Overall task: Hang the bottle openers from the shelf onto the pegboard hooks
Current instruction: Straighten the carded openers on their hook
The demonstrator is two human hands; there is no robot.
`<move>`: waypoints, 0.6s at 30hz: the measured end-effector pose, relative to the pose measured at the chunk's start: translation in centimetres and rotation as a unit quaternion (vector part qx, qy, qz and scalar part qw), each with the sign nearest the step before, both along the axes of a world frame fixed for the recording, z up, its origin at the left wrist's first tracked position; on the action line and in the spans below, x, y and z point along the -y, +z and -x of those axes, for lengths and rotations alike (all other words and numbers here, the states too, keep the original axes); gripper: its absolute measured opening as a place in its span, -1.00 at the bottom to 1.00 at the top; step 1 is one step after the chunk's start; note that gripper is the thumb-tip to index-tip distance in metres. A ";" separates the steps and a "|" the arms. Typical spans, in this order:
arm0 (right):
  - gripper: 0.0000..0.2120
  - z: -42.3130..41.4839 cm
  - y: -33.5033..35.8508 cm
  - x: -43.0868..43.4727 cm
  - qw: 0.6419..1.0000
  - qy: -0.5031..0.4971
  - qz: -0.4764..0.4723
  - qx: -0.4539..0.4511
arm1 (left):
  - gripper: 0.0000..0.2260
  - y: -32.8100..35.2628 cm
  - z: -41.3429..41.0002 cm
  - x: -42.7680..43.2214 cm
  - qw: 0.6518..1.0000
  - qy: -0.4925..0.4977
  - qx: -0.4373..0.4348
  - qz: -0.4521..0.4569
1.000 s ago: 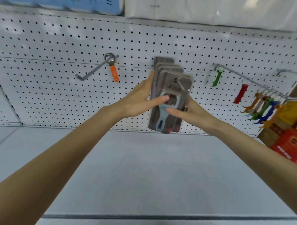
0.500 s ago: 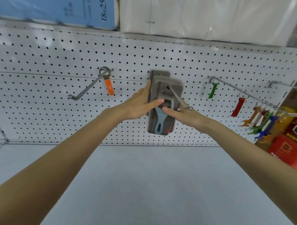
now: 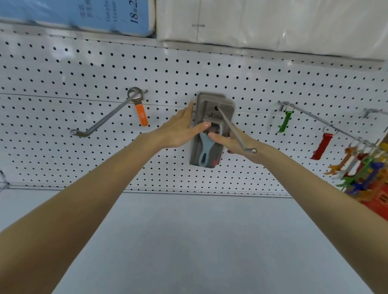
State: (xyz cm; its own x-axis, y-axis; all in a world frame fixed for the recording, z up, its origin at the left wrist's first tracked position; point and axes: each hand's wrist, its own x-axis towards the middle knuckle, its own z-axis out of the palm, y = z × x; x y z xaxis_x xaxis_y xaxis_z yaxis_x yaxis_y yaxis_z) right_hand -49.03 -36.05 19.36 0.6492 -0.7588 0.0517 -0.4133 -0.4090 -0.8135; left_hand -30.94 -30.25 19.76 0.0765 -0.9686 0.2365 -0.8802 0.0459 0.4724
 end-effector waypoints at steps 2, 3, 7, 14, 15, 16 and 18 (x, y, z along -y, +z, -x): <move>-0.35 -0.4 0.0 0.6 1.000 -0.006 -0.006 -0.005 | -0.22 0.0 -0.1 0.4 1.000 0.006 -0.010 -0.005; -0.35 -0.5 -0.1 0.9 1.000 -0.010 -0.013 -0.007 | -0.23 0.0 -0.2 0.6 1.000 0.004 -0.017 -0.005; -0.33 -0.6 -0.3 1.8 0.997 -0.019 -0.071 0.022 | -0.29 -0.4 -0.3 1.0 0.999 -0.015 -0.019 0.032; -0.38 -1.2 -0.1 2.1 0.997 -0.035 -0.068 0.021 | -0.38 -0.5 -0.5 1.7 0.994 0.057 -0.029 0.088; -0.40 -1.2 -0.1 2.2 0.997 -0.037 -0.071 0.023 | -0.40 -0.5 -0.5 1.8 0.994 0.057 -0.043 0.087; -0.42 -1.3 -0.1 2.3 0.996 -0.039 -0.075 0.026 | -0.41 -0.5 -0.6 2.0 0.993 0.057 -0.057 0.085; -0.43 -1.3 -0.2 2.5 0.995 -0.047 -0.085 0.032 | -0.40 -0.5 -0.6 2.1 0.992 0.056 -0.081 0.079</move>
